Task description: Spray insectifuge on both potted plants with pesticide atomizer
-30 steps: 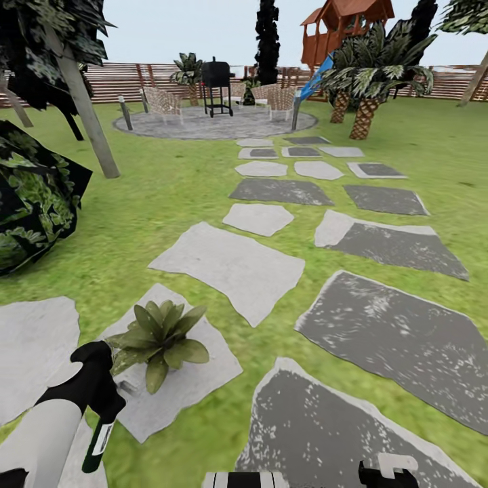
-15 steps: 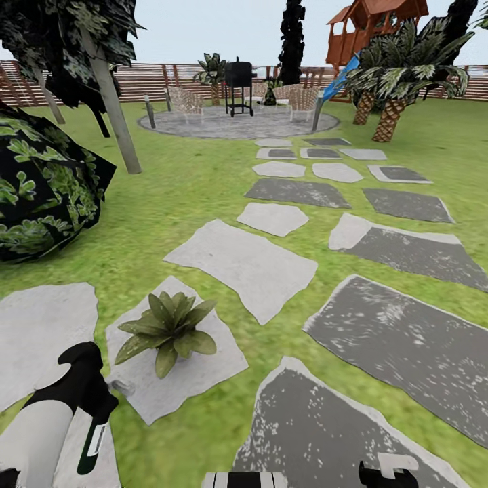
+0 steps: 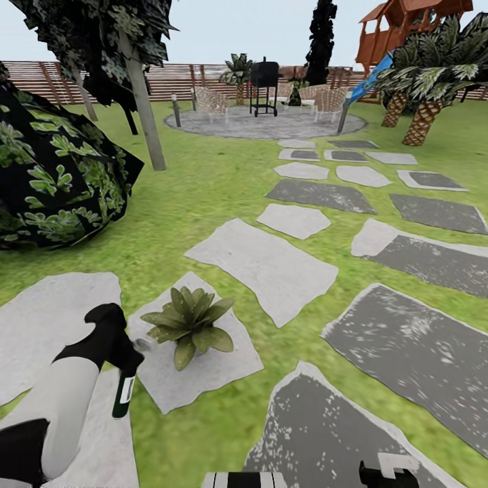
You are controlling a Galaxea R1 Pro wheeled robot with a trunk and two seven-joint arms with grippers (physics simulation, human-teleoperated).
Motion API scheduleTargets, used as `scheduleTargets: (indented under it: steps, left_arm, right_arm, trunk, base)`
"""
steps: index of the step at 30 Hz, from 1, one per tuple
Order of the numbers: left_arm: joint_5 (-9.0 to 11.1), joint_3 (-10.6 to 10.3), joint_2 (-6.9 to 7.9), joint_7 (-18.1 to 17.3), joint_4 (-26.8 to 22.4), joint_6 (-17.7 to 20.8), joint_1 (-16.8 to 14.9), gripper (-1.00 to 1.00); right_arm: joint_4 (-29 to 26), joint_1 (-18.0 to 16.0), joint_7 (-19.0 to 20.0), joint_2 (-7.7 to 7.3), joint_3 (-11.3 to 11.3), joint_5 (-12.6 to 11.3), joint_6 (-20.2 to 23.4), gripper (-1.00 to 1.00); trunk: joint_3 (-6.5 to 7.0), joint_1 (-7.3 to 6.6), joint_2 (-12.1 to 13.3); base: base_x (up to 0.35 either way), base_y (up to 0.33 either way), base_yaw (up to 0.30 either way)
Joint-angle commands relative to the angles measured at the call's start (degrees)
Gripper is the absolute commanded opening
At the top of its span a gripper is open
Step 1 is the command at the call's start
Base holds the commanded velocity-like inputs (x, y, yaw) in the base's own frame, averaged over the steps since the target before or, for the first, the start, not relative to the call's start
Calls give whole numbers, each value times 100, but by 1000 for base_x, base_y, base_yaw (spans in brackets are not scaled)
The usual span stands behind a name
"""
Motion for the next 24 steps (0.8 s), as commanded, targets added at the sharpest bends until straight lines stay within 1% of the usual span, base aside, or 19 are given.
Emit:
scheduleTargets:
  steps: [1,3,4,5,8,12,14,19,22,24]
  left_arm:
    - [-52,-164,3,-110,-3,62,7,-100]
    - [-61,-304,11,-146,-5,64,27,-100]
    - [-94,-335,-22,-179,-38,97,-7,-100]
    - [-124,-359,-40,-211,-70,120,-39,-100]
    - [-221,-375,-61,-308,-148,129,-137,-100]
    - [-300,-502,-179,-436,-142,143,-265,-100]
    - [-363,-566,-178,-501,-147,176,-330,-100]
    - [-527,-727,-141,-661,-184,196,-492,-100]
    - [-624,-823,-162,-757,-185,197,-588,-100]
    - [-688,-887,-193,-822,-185,197,-653,-100]
  right_arm:
    - [9,-4,-13,-5,-43,60,-18,100]
    - [9,-4,-12,-14,-41,60,-17,100]
    - [43,-4,-12,19,-41,60,-13,100]
    - [75,-4,-12,52,-42,60,-13,100]
    - [81,-4,-12,61,-41,60,-15,100]
    - [88,-4,-12,57,-39,53,-10,100]
    - [89,-4,-14,58,-37,52,-9,100]
    - [89,-4,-14,61,-36,52,-8,100]
    - [89,-4,-19,66,-36,52,-8,100]
    - [89,-4,-25,67,-36,52,-13,100]
  trunk:
    - [-5,-1,-2]
    - [-5,-1,-2]
    - [-5,-1,-2]
    - [-5,-1,-2]
    - [-5,-1,-2]
    - [-5,-1,-2]
    - [-5,-1,-2]
    - [-5,-1,-2]
    - [-5,-1,-2]
    - [-5,-1,-2]
  base:
    - [0,0,12]
    - [0,0,7]
    - [0,0,0]
    - [0,0,0]
    - [0,0,0]
    - [11,0,0]
    - [177,0,0]
    - [307,-8,0]
    - [272,-112,0]
    - [64,-42,46]
